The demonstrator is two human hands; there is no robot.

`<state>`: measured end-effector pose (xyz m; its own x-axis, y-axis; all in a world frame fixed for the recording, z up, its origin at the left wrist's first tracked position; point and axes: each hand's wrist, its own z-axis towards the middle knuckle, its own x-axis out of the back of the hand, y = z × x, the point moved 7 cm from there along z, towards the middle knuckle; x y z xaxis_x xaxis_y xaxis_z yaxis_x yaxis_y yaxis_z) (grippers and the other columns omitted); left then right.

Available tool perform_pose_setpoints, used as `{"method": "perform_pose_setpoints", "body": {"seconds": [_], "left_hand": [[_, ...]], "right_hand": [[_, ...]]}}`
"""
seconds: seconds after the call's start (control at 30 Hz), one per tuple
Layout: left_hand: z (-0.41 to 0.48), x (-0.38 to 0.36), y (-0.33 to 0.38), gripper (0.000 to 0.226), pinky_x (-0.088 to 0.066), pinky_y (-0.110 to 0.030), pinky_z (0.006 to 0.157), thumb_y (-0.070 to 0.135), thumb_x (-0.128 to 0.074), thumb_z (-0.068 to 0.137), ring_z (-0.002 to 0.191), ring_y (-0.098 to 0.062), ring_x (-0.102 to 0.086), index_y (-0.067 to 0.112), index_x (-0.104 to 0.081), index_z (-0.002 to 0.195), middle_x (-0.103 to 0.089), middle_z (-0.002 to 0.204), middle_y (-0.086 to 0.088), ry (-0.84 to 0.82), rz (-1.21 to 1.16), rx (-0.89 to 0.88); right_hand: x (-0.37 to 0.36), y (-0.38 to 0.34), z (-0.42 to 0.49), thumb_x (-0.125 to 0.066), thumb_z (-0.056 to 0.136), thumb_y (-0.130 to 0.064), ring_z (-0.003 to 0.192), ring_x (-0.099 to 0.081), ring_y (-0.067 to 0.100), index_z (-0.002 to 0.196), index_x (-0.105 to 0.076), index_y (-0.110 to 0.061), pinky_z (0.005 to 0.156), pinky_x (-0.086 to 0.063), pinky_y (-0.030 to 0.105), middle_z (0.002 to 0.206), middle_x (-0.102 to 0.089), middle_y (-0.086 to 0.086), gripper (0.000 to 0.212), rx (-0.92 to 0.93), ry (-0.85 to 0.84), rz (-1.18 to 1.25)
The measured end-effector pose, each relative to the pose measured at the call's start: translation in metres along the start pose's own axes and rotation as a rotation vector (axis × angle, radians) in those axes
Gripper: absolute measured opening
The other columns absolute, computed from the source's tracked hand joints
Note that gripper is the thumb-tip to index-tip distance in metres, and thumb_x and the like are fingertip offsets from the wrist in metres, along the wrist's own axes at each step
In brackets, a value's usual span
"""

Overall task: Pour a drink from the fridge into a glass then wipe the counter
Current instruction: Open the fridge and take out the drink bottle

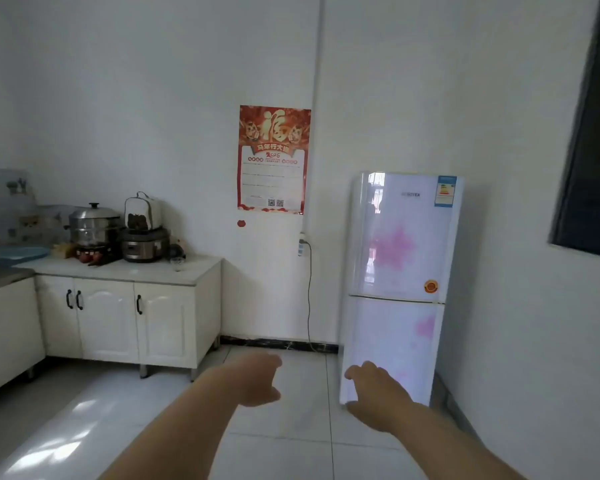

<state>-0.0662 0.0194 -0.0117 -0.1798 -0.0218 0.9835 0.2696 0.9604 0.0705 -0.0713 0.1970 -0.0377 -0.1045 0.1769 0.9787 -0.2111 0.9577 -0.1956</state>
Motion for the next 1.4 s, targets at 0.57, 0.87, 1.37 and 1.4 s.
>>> {"method": "perform_pose_setpoints", "body": {"seconds": [0.57, 0.87, 1.37, 1.4], "left_hand": [[0.381, 0.067, -0.146, 0.052, -0.039, -0.035, 0.102, 0.03, -0.049, 0.09, 0.126, -0.026, -0.044, 0.012, -0.038, 0.137, -0.044, 0.138, -0.009, -0.001, 0.0, 0.004], [0.585, 0.121, -0.17, 0.058, -0.032, -0.035, 0.111, 0.03, -0.047, 0.094, 0.135, -0.024, -0.035, 0.015, -0.025, 0.146, -0.035, 0.148, -0.006, 0.054, 0.008, -0.056], [0.884, 0.198, -0.188, 0.056, -0.031, -0.036, 0.111, 0.034, -0.045, 0.096, 0.135, -0.023, -0.036, 0.018, -0.025, 0.146, -0.034, 0.149, -0.005, 0.157, 0.031, -0.251], [0.904, 0.204, -0.189, 0.055, -0.032, -0.037, 0.11, 0.034, -0.045, 0.096, 0.134, -0.023, -0.037, 0.019, -0.026, 0.145, -0.035, 0.148, -0.005, 0.196, 0.027, -0.273]], "right_hand": [[0.045, 0.054, 0.38, -0.05, 0.092, -0.027, 0.12, -0.042, 0.026, 0.132, -0.039, -0.013, 0.099, -0.041, 0.033, 0.133, -0.04, 0.01, 0.044, -0.075, 0.022, -0.004], [0.084, 0.124, 0.584, -0.051, 0.092, -0.027, 0.126, -0.039, 0.026, 0.141, -0.03, -0.016, 0.101, -0.038, 0.034, 0.139, -0.037, 0.01, 0.055, -0.074, 0.088, 0.0], [0.163, 0.216, 0.847, -0.051, 0.092, -0.029, 0.127, -0.038, 0.027, 0.14, -0.032, -0.016, 0.104, -0.036, 0.037, 0.138, -0.038, 0.009, 0.054, -0.126, 0.211, -0.07], [0.168, 0.223, 0.861, -0.051, 0.092, -0.029, 0.127, -0.038, 0.027, 0.14, -0.031, -0.016, 0.105, -0.036, 0.037, 0.139, -0.038, 0.009, 0.054, -0.139, 0.238, -0.086]]}}
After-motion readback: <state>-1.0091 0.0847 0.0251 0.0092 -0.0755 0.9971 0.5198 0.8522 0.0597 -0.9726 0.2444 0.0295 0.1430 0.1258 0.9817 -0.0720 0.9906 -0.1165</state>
